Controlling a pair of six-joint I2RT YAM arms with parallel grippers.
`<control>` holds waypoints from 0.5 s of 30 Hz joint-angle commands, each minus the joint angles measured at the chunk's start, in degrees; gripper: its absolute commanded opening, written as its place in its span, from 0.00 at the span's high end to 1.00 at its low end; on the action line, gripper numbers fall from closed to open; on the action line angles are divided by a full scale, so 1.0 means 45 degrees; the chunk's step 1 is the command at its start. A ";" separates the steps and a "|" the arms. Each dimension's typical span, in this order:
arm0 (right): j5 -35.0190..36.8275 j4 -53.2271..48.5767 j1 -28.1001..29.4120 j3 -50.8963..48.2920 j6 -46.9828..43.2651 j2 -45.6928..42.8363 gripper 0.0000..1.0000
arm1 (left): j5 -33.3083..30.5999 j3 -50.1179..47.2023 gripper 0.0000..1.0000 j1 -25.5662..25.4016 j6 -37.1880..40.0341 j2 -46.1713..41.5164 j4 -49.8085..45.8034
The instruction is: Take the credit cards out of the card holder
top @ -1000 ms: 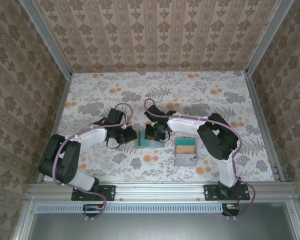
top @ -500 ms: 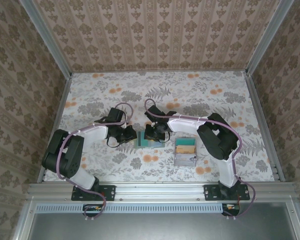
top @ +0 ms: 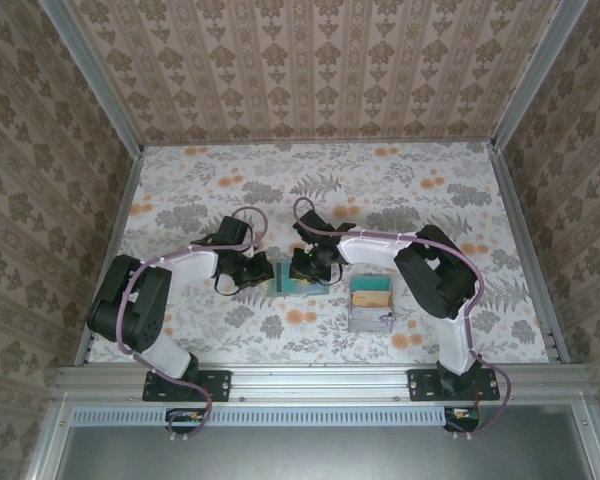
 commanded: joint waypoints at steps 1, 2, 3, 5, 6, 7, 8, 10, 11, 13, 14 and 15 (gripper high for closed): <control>-0.0396 0.0391 -0.0033 -0.0205 0.0206 0.0334 0.81 | 0.0027 -0.0173 0.90 -0.0141 0.0254 0.0285 -0.0068; -0.0456 0.0462 -0.0034 -0.0205 0.0204 0.0337 0.81 | 0.0034 -0.0165 0.90 -0.0135 0.0232 0.0300 -0.0073; -0.0526 0.0512 -0.0033 -0.0209 0.0205 0.0345 0.81 | 0.0020 -0.0153 0.90 -0.0142 0.0235 0.0320 -0.0075; -0.0652 0.0621 -0.0037 -0.0180 0.0206 0.0379 0.81 | -0.0014 -0.0172 0.91 -0.0151 0.0218 0.0332 -0.0061; -0.0692 0.0667 -0.0039 -0.0183 0.0222 0.0410 0.81 | -0.0034 -0.0159 0.92 -0.0136 0.0210 0.0331 -0.0094; -0.0717 0.0697 -0.0048 -0.0180 0.0226 0.0406 0.83 | -0.0073 -0.0170 0.92 -0.0138 0.0211 0.0329 -0.0114; -0.0736 0.0709 -0.0040 -0.0204 0.0244 0.0414 0.85 | -0.0077 -0.0185 0.92 -0.0136 0.0215 0.0332 -0.0112; -0.0737 0.0720 -0.0032 -0.0229 0.0235 0.0404 0.89 | -0.0093 -0.0164 0.92 -0.0152 0.0210 0.0337 -0.0150; -0.0736 0.0708 -0.0036 -0.0238 0.0245 0.0361 0.93 | -0.0139 -0.0153 0.93 -0.0141 0.0231 0.0341 -0.0196; -0.0670 0.0700 -0.0058 -0.0292 0.0245 0.0285 0.99 | -0.0288 -0.0095 0.97 -0.0135 0.0266 0.0361 -0.0355; -0.0626 0.0671 -0.0069 -0.0318 0.0245 0.0222 1.00 | -0.0331 -0.0086 0.98 -0.0154 0.0261 0.0374 -0.0433; -0.0555 0.0616 -0.0090 -0.0367 0.0232 0.0164 1.00 | -0.0421 -0.0056 0.99 -0.0135 0.0273 0.0349 -0.0502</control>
